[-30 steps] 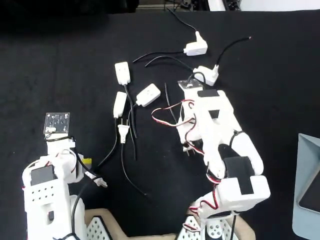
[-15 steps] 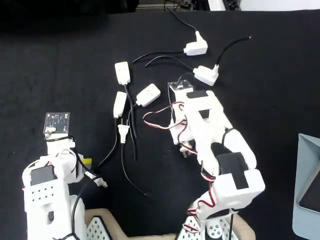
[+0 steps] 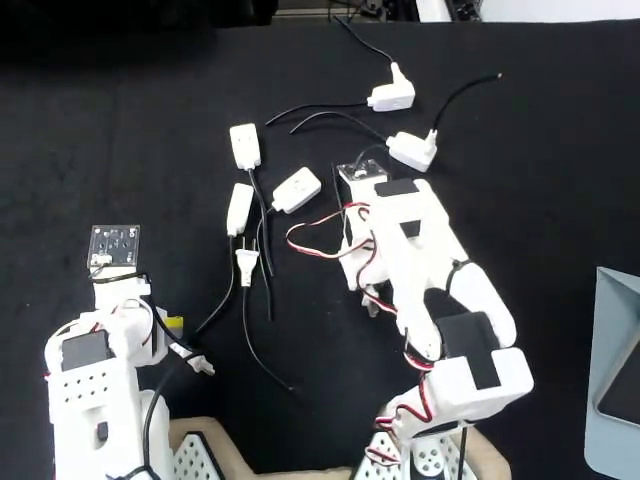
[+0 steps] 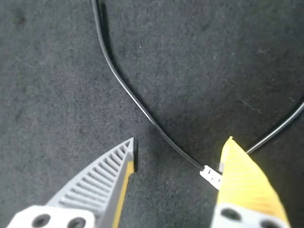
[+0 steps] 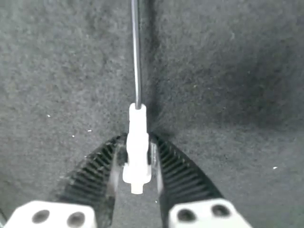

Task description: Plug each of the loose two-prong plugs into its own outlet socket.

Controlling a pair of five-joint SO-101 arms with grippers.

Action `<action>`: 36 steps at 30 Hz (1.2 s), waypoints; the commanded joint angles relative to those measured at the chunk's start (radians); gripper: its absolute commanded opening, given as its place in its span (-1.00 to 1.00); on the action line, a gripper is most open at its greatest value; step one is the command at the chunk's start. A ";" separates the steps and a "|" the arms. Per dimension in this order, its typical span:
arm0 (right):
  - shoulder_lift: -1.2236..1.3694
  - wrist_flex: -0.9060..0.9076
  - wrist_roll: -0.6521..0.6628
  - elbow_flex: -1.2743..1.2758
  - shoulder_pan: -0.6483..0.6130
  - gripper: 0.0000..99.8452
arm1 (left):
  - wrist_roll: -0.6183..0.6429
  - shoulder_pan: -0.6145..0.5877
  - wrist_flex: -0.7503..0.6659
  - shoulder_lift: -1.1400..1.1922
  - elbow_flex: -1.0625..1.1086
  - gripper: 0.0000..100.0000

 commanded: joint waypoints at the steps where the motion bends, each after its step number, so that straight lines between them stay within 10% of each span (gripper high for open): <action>1: 0.005 0.032 -0.009 -0.058 -0.018 -0.82 | -0.009 -0.010 -0.015 -0.012 -0.004 -0.43; 28: -0.334 0.150 -0.017 -0.170 -0.020 -0.98 | -0.006 0.001 -0.005 0.000 -0.196 -0.42; 36: -0.484 -0.095 -0.132 -0.007 -0.044 -0.98 | -0.008 0.104 0.157 0.075 -0.470 -0.42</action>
